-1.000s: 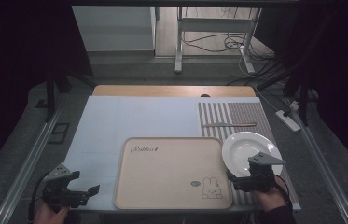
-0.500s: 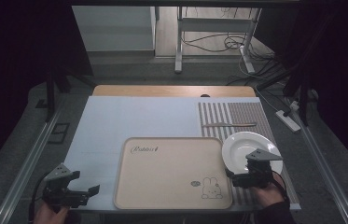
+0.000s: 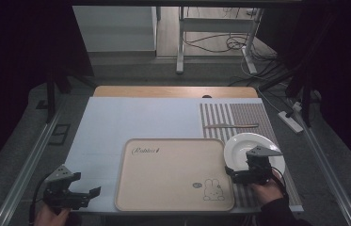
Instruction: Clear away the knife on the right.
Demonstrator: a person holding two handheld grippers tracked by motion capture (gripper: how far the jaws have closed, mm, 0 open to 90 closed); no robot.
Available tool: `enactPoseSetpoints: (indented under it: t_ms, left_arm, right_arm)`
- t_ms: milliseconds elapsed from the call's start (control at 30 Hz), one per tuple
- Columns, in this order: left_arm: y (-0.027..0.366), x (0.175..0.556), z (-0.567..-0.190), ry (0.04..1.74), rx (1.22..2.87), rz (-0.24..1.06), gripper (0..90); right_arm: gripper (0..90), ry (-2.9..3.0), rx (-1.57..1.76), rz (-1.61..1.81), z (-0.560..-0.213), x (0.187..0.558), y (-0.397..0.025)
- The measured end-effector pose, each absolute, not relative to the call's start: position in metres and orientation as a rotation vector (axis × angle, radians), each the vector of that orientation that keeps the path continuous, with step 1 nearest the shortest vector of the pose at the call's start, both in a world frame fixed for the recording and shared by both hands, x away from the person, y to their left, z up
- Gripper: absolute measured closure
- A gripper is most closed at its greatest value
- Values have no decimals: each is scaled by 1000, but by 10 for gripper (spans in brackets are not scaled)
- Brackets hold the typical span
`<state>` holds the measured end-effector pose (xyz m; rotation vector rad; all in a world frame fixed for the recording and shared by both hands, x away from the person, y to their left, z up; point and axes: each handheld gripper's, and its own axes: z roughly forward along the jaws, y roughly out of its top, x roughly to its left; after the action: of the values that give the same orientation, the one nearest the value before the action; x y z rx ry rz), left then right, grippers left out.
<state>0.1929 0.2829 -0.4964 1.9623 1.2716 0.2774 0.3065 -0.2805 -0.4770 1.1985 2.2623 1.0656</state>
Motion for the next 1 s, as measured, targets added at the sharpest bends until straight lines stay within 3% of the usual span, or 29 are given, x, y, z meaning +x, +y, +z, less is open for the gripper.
enactPoseSetpoints:
  t_ms: [1000]
  left_arm:
    - [283, 194, -496, 1269, 1962, 274, 8]
  right_arm:
    - [0, 2268, 1212, 1016, -476, 350, -275]
